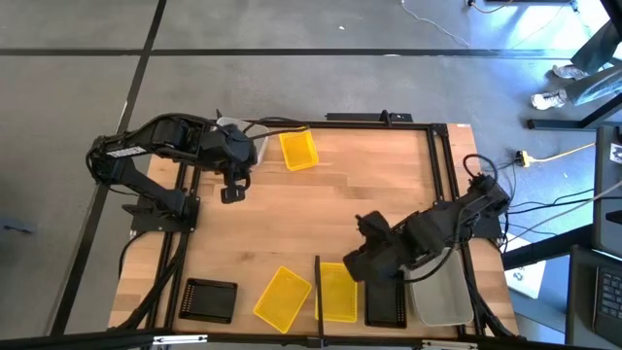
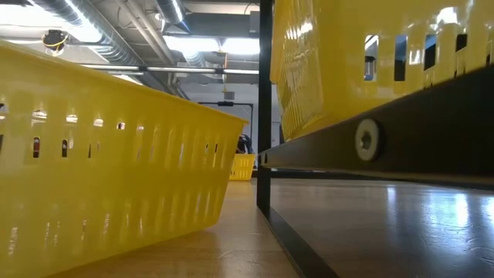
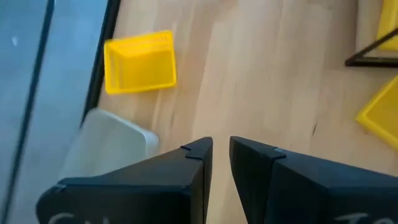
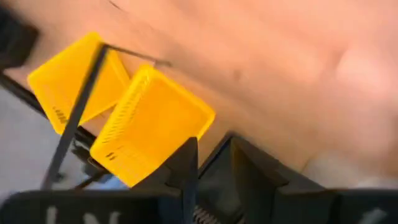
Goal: Stack baskets on shelf by color
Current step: Stack the bottom yellow bin on top of the yellow bin on the shelf
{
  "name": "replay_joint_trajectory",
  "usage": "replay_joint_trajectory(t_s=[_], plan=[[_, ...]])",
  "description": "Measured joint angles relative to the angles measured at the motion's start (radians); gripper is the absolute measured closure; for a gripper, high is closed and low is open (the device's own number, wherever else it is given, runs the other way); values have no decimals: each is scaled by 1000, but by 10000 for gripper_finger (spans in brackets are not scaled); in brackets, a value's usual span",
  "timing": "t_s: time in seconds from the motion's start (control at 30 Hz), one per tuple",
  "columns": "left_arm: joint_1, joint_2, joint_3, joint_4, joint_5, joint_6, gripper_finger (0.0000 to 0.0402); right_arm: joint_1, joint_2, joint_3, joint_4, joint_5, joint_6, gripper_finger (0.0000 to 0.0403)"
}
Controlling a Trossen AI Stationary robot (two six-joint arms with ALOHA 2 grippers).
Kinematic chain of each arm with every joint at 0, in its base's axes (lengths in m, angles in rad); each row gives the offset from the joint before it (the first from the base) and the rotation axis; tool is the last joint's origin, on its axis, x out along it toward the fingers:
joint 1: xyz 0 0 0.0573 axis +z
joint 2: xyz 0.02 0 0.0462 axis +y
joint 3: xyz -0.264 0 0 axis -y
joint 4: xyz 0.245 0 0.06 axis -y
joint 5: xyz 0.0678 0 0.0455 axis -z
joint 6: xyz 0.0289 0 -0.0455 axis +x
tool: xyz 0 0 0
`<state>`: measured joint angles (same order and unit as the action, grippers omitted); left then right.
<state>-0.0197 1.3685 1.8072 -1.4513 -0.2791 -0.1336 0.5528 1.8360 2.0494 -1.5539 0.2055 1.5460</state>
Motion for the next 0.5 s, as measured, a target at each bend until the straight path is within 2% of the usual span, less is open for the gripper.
replay_joint_trajectory(t_s=[0.2,0.33,0.5], plan=[[4,0,0,-7,18,-186,354,-8,-55,32,-15,255,-449,309],[-21,-1,-11,3,13,-198,354,-7,-100,32,-19,295,-725,309],[-77,-1,-83,57,17,-128,354,-7,-151,29,-16,352,-874,309]])
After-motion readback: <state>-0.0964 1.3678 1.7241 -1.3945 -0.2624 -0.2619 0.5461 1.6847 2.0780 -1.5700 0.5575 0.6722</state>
